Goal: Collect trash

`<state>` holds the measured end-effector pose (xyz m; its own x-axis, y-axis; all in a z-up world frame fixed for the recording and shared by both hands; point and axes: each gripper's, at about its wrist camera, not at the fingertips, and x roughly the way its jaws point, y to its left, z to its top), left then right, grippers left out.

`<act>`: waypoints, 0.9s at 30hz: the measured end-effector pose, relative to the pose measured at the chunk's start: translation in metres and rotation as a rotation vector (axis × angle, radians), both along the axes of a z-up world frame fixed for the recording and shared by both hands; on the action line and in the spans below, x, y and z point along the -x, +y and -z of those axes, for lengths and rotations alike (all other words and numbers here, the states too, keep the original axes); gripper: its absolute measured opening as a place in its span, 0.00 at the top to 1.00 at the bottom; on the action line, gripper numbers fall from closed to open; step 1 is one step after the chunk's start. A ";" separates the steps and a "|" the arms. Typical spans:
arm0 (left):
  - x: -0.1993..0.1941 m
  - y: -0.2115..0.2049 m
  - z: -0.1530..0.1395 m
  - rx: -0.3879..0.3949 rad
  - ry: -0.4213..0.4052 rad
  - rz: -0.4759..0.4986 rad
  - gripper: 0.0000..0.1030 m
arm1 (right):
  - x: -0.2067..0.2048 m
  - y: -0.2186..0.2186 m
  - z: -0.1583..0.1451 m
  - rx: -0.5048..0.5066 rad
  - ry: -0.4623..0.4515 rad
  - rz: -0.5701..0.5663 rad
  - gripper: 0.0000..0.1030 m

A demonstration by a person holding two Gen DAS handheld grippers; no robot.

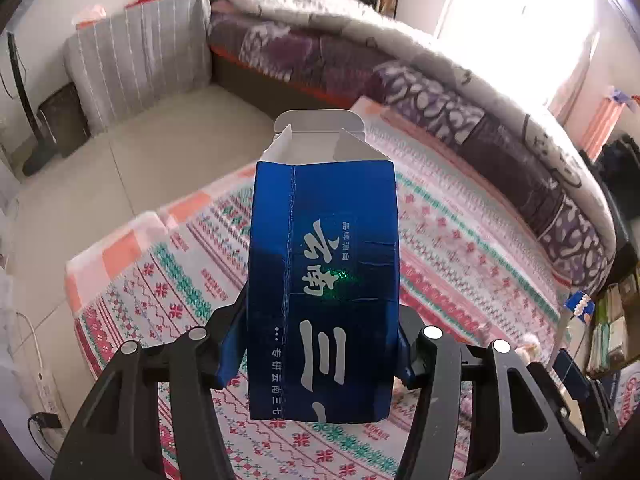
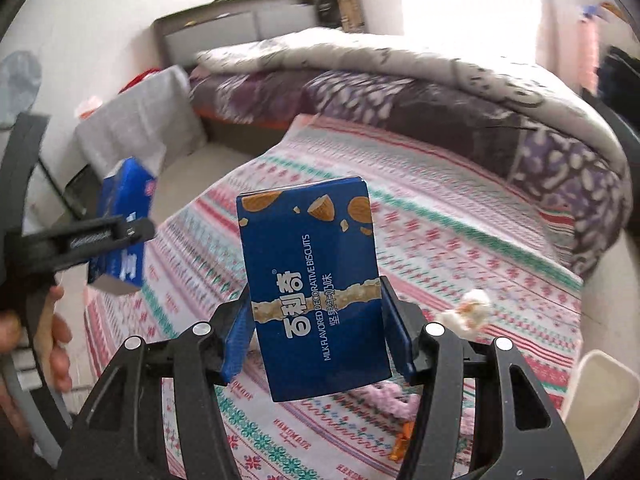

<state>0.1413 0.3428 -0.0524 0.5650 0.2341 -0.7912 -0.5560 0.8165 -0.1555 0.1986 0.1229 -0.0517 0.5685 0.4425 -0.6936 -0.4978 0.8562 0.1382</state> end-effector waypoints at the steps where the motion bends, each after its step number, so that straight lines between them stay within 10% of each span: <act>1: 0.002 -0.005 -0.004 -0.015 -0.015 -0.004 0.45 | -0.001 -0.003 0.000 -0.002 -0.004 0.017 0.47; 14: 0.001 -0.071 -0.033 -0.207 -0.114 0.046 0.45 | -0.001 -0.051 -0.016 -0.015 -0.058 0.264 0.47; 27: -0.008 -0.124 -0.036 -0.238 -0.141 0.147 0.45 | -0.003 -0.086 -0.025 -0.027 -0.069 0.367 0.46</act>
<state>0.1496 0.2191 -0.0165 0.7065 0.3112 -0.6357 -0.4163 0.9091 -0.0177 0.2013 0.0370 -0.0262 0.7378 0.2182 -0.6388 -0.1672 0.9759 0.1402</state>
